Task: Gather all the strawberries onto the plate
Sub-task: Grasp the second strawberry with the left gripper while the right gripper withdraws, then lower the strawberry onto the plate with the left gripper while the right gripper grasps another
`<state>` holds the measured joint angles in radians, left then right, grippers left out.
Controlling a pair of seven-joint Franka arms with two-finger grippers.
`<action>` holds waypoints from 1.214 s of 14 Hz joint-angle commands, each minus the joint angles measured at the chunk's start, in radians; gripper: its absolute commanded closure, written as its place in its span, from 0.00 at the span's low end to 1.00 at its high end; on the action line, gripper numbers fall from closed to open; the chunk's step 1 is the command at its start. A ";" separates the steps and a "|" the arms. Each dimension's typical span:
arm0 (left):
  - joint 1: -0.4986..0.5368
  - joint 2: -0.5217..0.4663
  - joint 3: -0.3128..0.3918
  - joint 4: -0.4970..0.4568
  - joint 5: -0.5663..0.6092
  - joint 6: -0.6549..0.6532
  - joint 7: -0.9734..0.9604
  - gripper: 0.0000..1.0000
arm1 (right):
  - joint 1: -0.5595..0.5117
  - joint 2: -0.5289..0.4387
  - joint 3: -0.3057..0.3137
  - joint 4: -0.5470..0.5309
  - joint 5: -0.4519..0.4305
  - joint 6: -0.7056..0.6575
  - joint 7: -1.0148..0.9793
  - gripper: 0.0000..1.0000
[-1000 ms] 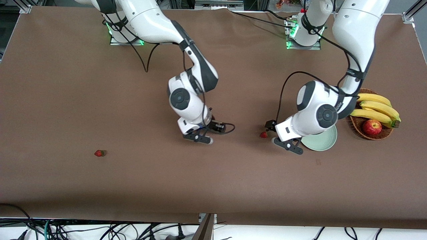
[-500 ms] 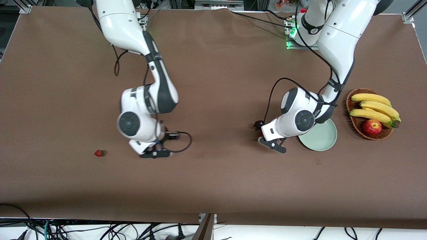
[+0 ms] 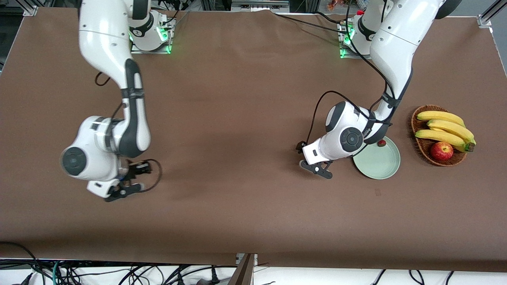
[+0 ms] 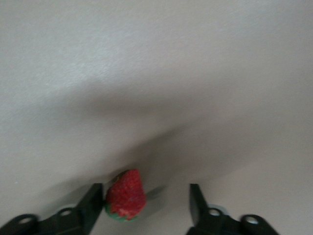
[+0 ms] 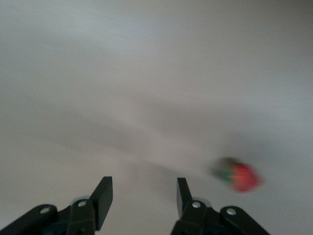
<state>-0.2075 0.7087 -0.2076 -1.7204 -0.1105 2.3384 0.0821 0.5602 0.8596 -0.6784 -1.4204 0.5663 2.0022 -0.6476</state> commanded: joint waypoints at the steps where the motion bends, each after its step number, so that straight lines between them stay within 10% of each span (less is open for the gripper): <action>1: 0.008 -0.008 0.000 -0.036 0.003 0.012 -0.008 0.40 | -0.061 0.027 0.013 -0.005 -0.006 0.071 -0.147 0.39; 5: 0.008 -0.020 0.002 -0.035 0.003 0.009 -0.010 0.90 | -0.080 0.059 0.017 -0.003 0.006 0.141 -0.178 0.39; 7: 0.010 -0.052 0.004 -0.033 0.003 -0.002 -0.010 0.96 | -0.080 0.074 0.019 -0.002 0.010 0.168 -0.176 0.39; 12: 0.066 -0.156 0.056 0.013 0.012 -0.267 0.004 0.94 | -0.111 0.085 0.057 -0.002 0.014 0.190 -0.178 0.42; 17: 0.161 -0.169 0.060 0.016 0.293 -0.404 0.025 0.87 | -0.135 0.085 0.085 -0.003 0.014 0.187 -0.175 0.61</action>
<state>-0.0698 0.5376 -0.1434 -1.6947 0.1066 1.9593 0.0896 0.4357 0.9524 -0.6071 -1.4229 0.5686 2.1833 -0.8078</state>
